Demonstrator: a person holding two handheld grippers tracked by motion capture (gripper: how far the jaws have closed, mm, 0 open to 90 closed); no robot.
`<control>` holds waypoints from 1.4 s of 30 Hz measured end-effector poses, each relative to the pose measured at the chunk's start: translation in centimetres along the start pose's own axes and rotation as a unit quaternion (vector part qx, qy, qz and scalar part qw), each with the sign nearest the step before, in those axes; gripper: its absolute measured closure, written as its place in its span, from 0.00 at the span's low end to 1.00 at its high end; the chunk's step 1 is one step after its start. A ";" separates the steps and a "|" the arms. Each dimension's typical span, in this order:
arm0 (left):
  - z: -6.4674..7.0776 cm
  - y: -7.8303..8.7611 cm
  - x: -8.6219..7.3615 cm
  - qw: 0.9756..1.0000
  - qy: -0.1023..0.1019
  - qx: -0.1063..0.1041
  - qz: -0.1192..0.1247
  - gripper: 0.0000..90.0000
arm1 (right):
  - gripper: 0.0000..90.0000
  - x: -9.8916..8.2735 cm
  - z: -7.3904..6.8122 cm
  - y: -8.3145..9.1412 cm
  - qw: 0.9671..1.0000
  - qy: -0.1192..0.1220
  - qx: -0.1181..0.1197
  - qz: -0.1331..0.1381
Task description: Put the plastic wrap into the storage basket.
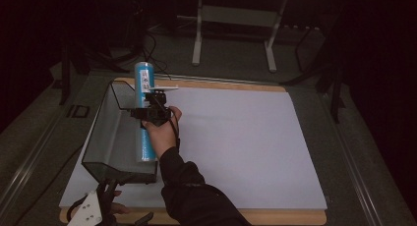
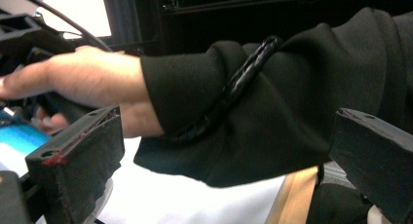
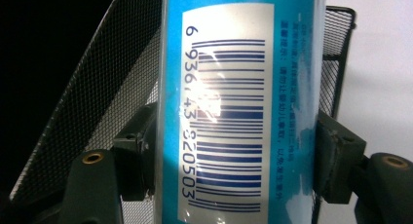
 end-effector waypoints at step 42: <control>-0.1 0.1 -0.2 1.000 0.005 0.001 -0.005 0.01 | 0.34 -4.1 1.3 -5.9 0.995 0.026 -0.078 -0.055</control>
Point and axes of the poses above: each handheld gripper's, and its own axes: y roughly backward along the jaws, x roughly out of its top, z roughly to its right, the point moved 8 cm from there along -y, roughly forward along the jaws, and after that the axes turned 4 degrees about y, right-handed, at the moved point
